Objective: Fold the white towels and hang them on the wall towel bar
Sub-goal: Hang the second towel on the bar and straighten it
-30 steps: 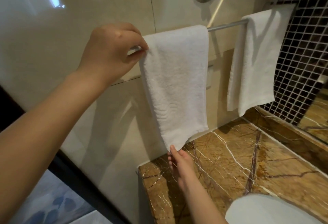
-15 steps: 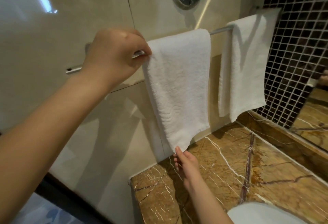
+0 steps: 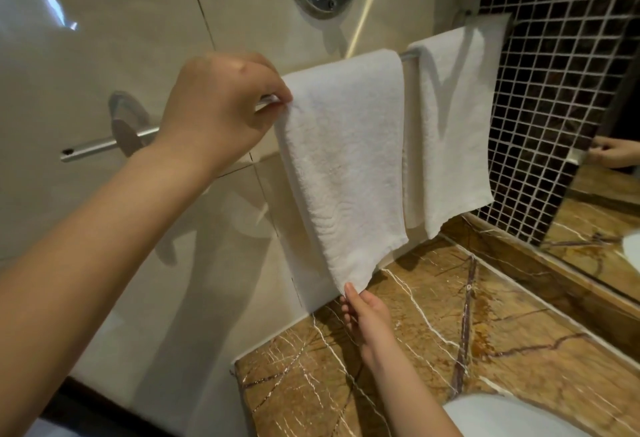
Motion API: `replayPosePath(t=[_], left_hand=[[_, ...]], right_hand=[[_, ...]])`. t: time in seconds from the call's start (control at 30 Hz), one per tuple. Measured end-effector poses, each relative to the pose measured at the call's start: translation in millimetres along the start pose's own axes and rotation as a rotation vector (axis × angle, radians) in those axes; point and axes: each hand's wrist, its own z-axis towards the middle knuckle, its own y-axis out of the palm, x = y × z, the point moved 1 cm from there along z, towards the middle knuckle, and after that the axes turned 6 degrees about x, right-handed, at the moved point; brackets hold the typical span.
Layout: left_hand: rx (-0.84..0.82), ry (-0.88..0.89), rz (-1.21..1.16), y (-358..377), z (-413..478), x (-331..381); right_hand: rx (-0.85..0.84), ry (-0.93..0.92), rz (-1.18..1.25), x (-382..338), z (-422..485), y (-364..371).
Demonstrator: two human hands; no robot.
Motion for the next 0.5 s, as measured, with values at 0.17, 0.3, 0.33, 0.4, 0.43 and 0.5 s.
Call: replayPosePath(t=[0.17, 0.3, 0.33, 0.4, 0.43, 0.5], left_hand=[[0.019, 0.009, -0.007, 7.3, 5.3, 4.3], [0.021, 0.003, -0.015, 14.0, 10.1, 7.3], [0.020, -0.001, -0.018, 15.4, 11.3, 8.0], [0.031, -0.007, -0.022, 18.1, 13.3, 9.7], [0.037, -0.008, -0.023, 19.4, 14.3, 10.8], [0.041, -0.013, -0.027, 22.5, 16.1, 12.5]], right_hand=[[0.019, 0.011, 0.015, -1.9, 6.8, -4.8], [0.031, 0.013, 0.034, -4.8, 11.0, -7.8], [0.033, 0.015, 0.045, -5.5, 11.9, -8.6], [0.035, 0.024, 0.060, -7.1, 13.6, -10.4], [0.039, 0.026, 0.061, -7.7, 14.4, -11.3], [0.053, 0.017, 0.055, -9.4, 15.6, -13.6]])
